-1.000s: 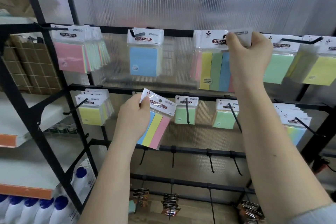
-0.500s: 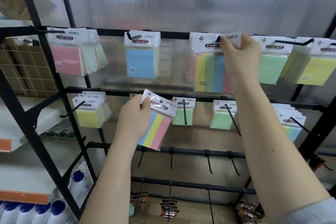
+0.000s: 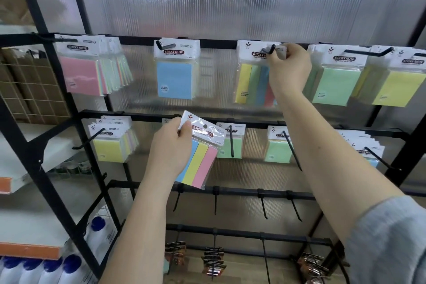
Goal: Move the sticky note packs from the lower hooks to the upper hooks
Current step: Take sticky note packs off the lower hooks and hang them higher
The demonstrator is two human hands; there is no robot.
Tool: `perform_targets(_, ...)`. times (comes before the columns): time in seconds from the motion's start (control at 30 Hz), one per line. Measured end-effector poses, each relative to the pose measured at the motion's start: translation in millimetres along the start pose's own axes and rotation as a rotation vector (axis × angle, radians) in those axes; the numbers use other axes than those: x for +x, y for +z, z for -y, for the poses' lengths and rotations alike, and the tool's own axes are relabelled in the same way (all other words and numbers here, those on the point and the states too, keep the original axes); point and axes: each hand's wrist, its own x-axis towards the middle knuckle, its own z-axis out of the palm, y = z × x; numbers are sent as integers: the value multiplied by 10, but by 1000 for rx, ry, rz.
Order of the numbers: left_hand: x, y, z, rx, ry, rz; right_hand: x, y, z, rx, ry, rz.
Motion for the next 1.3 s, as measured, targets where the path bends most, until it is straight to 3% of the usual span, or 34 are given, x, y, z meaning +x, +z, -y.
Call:
perform_targets(0.33,24,-7,-40,-153,5,-76,-161,-107,-258,112,5,-134)
perform_targets(0.5,60,78,-106,-220,44,-50,-366,-322,-531,67,83,-29)
perform_targets(0.67,142,140,-312,-274,185,-71,-593,-547,-852,-119,133,194)
perform_targets(0.87,298,196,-752,-422,360,-43,-885,-767,-1174,-314,267,315)
perform_targets(1.0,463,246,-1040,-530,403,-33,-1037,-830,-1266,-340,311,350)
perform_targets(1.3,691,533,-1167,-491,417,-149,-1072,-850,-1260,-320,285,353)
